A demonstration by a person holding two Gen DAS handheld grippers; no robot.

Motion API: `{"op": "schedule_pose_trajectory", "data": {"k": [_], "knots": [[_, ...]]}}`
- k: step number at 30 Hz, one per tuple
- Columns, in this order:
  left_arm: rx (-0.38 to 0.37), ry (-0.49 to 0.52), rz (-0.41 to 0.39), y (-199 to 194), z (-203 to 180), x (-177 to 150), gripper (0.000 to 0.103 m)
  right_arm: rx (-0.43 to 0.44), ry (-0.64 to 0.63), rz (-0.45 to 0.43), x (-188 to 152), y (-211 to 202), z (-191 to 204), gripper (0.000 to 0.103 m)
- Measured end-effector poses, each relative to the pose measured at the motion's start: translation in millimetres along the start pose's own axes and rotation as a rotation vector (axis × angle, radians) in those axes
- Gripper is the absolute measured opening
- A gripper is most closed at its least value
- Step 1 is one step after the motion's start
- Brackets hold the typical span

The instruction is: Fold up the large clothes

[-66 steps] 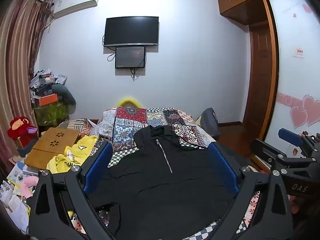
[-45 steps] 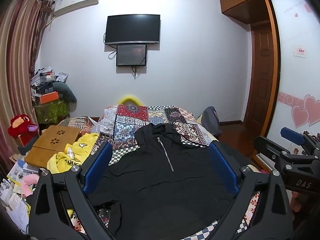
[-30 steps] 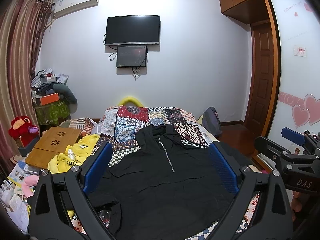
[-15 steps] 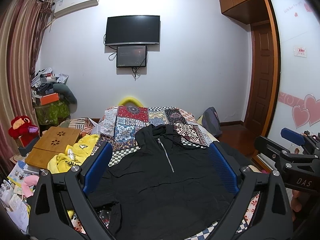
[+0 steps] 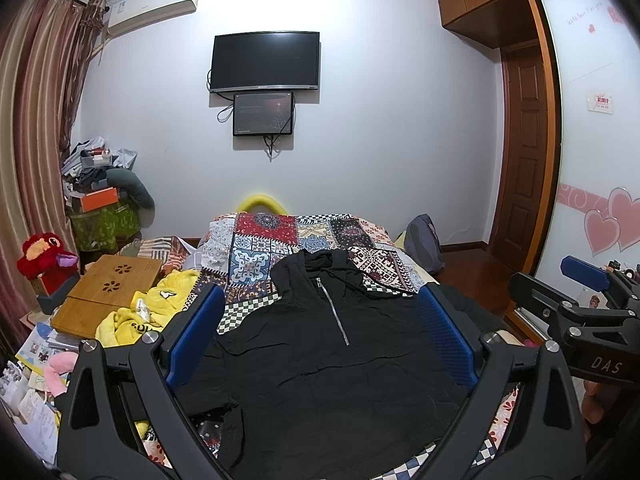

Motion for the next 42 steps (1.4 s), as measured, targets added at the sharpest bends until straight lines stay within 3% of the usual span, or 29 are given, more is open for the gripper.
{"op": "schedule_pose_trajectory", "data": {"k": [26, 35, 42], "knots": [[0.017, -0.018, 0.02, 8.4, 13.4, -5.1, 0.098, -0.004, -0.005, 0.017, -3.4, 8.6, 3.3, 0.103], [0.138, -0.103, 0.116, 41.2, 76.8, -30.6, 0.098, -0.01, -0.001, 0.069, -9.7, 37.3, 3.5, 0.103], [0.311, -0.198, 0.256, 67.7, 153.4, -80.5, 0.096, -0.028, -0.009, 0.144, -23.9, 77.8, 1.7, 0.103]]}}
Point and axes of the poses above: each gripper's, at about its wrist camera, not at the fingertips, and y roughly the way its jaws point, z to its left, x to its top, the point moved 7 cm from there along y, roughly the way its jaws point, and after that the axes turned 12 degrees about y, right-handed, at the moved point
